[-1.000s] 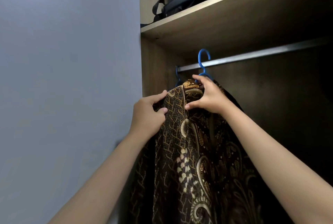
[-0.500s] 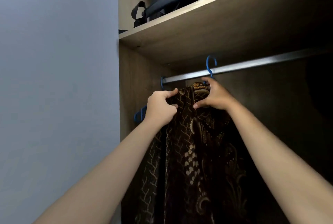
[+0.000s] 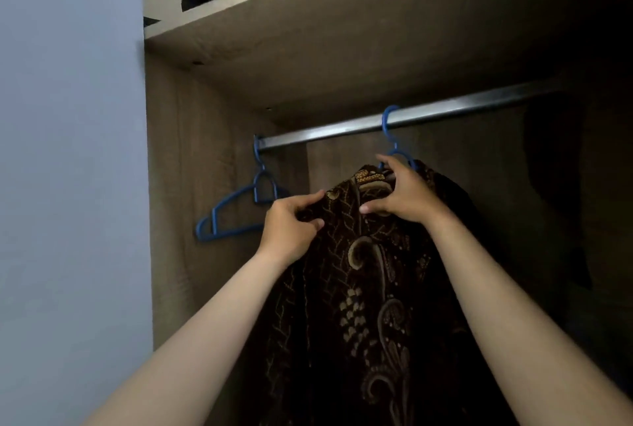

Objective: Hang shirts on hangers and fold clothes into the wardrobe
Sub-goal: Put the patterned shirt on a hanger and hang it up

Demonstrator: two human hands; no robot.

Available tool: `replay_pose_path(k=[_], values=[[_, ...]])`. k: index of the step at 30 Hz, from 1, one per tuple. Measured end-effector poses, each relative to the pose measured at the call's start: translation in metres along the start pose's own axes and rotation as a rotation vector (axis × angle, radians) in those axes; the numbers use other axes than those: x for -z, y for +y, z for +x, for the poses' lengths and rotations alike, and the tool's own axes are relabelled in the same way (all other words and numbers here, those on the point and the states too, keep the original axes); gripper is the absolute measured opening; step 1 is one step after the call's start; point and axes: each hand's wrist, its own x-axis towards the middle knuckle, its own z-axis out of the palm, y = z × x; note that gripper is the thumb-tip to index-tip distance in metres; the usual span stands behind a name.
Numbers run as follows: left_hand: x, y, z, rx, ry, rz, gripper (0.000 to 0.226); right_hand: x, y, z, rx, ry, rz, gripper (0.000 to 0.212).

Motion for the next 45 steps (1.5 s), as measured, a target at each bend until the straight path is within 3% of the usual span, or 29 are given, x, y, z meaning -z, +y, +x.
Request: replay_pose_path(k=[7, 10, 13, 17, 21, 24, 26, 33, 38, 45], values=[[-0.006, -0.013, -0.016, 0.032, -0.099, 0.006, 0.056, -0.009, -0.01, -0.017, -0.092, 0.111, -0.051, 0.09], [0.006, -0.011, -0.027, -0.049, 0.071, 0.18, 0.057, -0.025, -0.021, -0.022, 0.001, 0.286, -0.154, 0.076], [0.031, -0.012, -0.031, -0.21, 0.255, 0.425, 0.053, -0.041, -0.046, -0.02, 0.224, 0.383, -0.071, 0.058], [0.065, -0.019, -0.025, -0.236, 0.407, 0.655, 0.048, -0.075, -0.095, -0.008, 0.368, 0.247, 0.189, 0.049], [0.09, -0.027, -0.027, -0.157, 0.396, 0.801, 0.056, -0.128, -0.119, 0.012, 0.11, 0.025, 0.506, 0.054], [0.096, -0.03, -0.029, -0.158, 0.332, 0.888, 0.06, -0.16, -0.122, 0.02, -0.101, -0.023, 0.666, 0.058], [0.097, -0.03, -0.029, -0.13, 0.32, 0.917, 0.062, -0.177, -0.119, 0.021, -0.127, -0.045, 0.738, 0.061], [0.098, -0.027, -0.031, -0.11, 0.291, 1.035, 0.05, -0.212, -0.104, 0.023, -0.094, -0.065, 0.83, 0.058], [0.1, -0.032, -0.028, -0.13, 0.282, 1.09, 0.052, -0.221, -0.085, 0.028, 0.043, -0.046, 0.808, 0.056], [0.102, -0.032, -0.028, -0.126, 0.323, 1.035, 0.049, -0.212, -0.057, 0.034, 0.262, -0.189, 0.744, 0.094]])
